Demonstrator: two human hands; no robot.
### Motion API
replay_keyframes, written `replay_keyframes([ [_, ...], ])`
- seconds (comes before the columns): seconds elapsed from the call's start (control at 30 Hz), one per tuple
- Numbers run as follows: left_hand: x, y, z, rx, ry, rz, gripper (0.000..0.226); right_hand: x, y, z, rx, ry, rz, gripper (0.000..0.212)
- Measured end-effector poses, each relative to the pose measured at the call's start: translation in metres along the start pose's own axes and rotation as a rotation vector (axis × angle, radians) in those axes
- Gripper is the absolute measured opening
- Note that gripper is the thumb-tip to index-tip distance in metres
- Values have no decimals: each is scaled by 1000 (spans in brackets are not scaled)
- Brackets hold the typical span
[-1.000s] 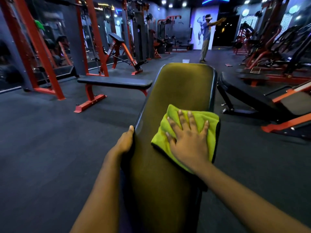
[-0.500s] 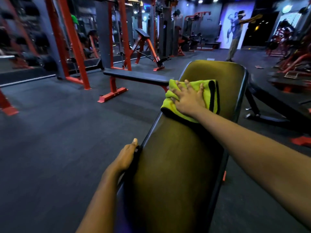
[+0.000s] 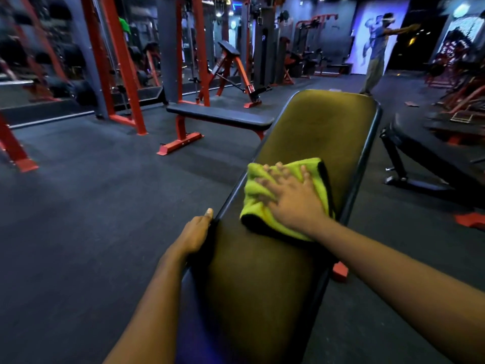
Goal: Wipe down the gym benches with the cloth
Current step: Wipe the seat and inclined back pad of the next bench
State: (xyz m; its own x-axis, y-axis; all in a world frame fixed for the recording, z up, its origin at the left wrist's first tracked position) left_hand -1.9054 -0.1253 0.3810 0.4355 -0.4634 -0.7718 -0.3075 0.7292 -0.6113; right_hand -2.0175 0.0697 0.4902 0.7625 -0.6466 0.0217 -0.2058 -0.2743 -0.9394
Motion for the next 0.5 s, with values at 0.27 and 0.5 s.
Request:
replay_keyframes([
  [0.27,-77,-5,-8,-63,185,-31,53,-137,-57,25,-337,617,-164,54],
  [0.5,-134,11,-36,-41,221,-5,59,-98,-16,106,-494,964,-657,77],
])
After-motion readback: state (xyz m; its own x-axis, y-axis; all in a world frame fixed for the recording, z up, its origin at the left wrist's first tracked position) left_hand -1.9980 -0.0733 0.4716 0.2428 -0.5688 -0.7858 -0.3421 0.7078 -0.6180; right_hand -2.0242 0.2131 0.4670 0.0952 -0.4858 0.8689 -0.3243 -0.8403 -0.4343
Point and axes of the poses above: each hand's wrist, its own z-axis away from the middle knuckle, its own y-axis out of the palm, x = y × z, the point moved 8 cm from there along -z, towards the middle knuckle, and after that the axes turned 9 degrees about -z, right-handed, at the moved point
